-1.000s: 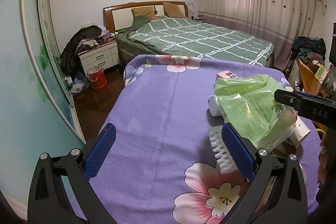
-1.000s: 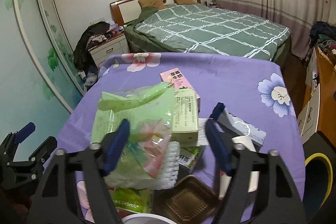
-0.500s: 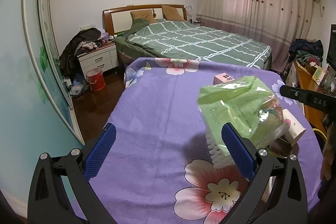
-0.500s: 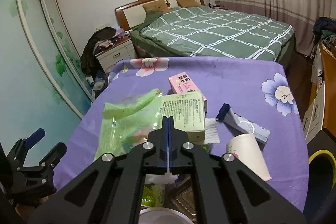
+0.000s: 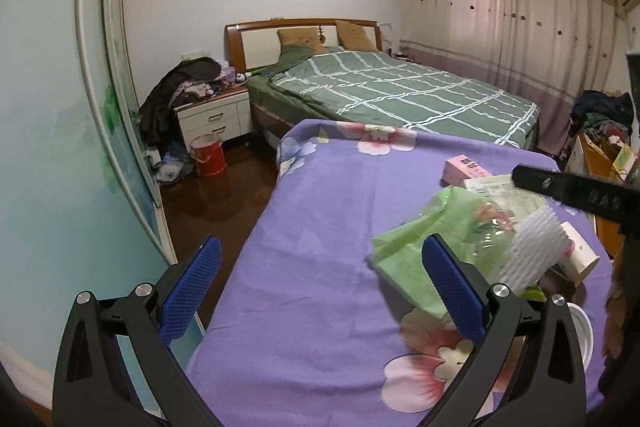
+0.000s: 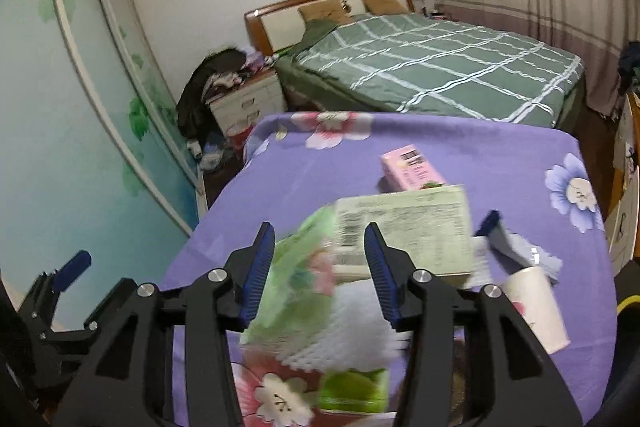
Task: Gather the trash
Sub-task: 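Grasp the green plastic bag with the right gripper and lift it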
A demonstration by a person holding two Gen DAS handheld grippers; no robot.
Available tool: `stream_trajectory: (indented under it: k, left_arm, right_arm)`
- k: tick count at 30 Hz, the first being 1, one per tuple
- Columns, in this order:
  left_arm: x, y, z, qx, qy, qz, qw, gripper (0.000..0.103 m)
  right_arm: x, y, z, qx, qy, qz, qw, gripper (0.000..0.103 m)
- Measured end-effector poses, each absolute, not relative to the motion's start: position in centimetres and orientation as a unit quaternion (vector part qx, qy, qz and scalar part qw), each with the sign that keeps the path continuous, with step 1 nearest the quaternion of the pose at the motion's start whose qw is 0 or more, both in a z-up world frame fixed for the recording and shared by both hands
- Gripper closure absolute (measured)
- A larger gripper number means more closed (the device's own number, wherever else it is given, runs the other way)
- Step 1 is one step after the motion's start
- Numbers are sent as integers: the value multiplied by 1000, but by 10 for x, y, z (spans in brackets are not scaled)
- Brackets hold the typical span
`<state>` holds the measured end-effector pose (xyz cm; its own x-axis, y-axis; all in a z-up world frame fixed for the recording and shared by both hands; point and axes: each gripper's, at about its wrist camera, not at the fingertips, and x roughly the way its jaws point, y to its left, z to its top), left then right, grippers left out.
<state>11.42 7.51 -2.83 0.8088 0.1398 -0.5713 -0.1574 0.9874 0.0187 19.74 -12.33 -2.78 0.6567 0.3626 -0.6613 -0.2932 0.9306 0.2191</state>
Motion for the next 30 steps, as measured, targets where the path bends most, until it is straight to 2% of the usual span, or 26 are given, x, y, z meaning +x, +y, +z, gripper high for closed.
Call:
stream_trajectory:
  k: [11,13,14,15,17,30]
  left_arm:
    - [102,102,-33,-33,297,76,951,4]
    - [101,104,-34,-37,298,75,951,4]
    - [101,104,-35,-38,298,75,951,4]
    - [101,105,-36,-39,299,74,951,4]
    - [100,106,-36,-39,298,73,951,4]
    - [91,88,-26,-20,289,62,955,4]
  right_arm:
    - [218,-88,-70,-14,436,142,889,57]
    - [216,-88,-71,-14,439,144,887,70]
    - [216,-89,-72,-10,445,149,883,88]
    - [216,-89,-72,-6,447,154,881,97]
    - [213,-92,-68,3,441,163,882,101]
    - [183,-125,-3,53,359,188,913,102]
